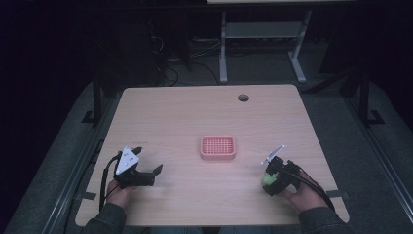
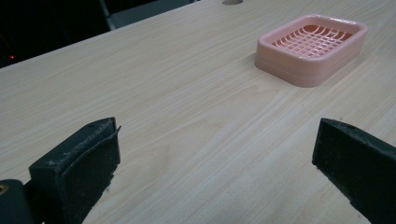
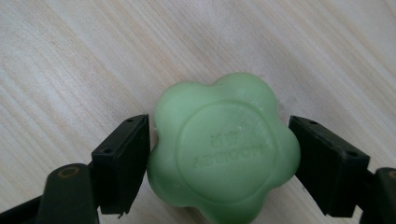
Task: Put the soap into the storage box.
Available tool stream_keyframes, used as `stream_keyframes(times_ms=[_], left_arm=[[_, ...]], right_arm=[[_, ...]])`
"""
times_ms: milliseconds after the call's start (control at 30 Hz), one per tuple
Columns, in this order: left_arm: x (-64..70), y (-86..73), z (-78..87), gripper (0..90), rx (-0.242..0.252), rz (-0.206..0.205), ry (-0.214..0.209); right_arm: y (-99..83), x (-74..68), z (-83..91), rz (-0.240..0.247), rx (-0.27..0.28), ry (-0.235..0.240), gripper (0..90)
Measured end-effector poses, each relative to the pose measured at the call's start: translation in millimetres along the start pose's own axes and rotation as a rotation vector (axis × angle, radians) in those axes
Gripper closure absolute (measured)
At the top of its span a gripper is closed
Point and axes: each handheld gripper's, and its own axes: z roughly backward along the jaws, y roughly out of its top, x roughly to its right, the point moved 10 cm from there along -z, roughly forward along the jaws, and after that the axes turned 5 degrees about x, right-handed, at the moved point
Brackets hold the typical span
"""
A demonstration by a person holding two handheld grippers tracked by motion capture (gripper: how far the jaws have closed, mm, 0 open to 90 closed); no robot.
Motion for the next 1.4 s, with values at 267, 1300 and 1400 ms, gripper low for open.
stream_keyframes(times_ms=[267, 1300, 1400], left_arm=[[-0.1, 0.2, 0.2, 0.2, 0.001, 0.000, 0.000], [-0.4, 0.5, 0.6, 0.2, 0.002, -0.001, 0.000], [-0.3, 0.5, 0.5, 0.2, 0.002, 0.003, 0.000]], right_arm=[[-1.3, 1.1, -1.0, -0.015, -0.011, 0.000, 24.2], [-2.5, 1.3, -0.2, -0.006, -0.028, 0.035, 24.5], [-2.2, 0.7, -1.5, -0.001, -0.043, 0.030, 24.3]])
